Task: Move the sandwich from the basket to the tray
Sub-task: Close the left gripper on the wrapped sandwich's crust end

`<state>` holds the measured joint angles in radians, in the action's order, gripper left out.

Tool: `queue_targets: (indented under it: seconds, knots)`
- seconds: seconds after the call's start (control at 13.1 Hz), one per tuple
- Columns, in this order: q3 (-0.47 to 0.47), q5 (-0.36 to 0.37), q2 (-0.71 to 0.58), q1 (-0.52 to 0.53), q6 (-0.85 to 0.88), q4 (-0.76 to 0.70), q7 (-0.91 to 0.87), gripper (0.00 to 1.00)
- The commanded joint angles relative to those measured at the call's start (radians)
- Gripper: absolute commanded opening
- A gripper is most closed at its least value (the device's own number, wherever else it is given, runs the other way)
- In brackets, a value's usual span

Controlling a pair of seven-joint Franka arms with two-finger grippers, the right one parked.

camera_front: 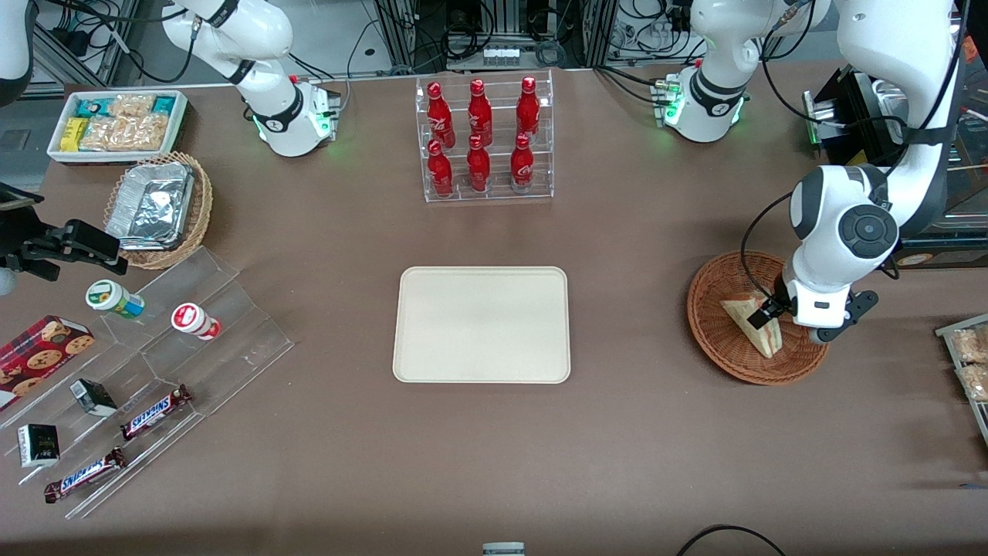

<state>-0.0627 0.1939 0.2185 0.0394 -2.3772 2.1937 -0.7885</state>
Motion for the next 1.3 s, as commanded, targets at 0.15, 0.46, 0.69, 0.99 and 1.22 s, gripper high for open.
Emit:
queue_targets:
  seconds: [0.15,0.46,0.69,0.99,1.22]
  knots:
    - [-0.003,0.021,-0.018,0.002,-0.092,0.077,-0.026,1.00]
    - [-0.003,0.019,-0.002,-0.009,-0.114,0.077,-0.089,0.88]
    - [-0.003,0.019,0.002,-0.010,-0.116,0.074,-0.104,0.20]
    - [-0.005,0.019,-0.005,-0.012,-0.105,0.064,-0.103,0.00]
    - [-0.014,0.022,-0.031,-0.021,-0.007,-0.004,-0.083,0.00]
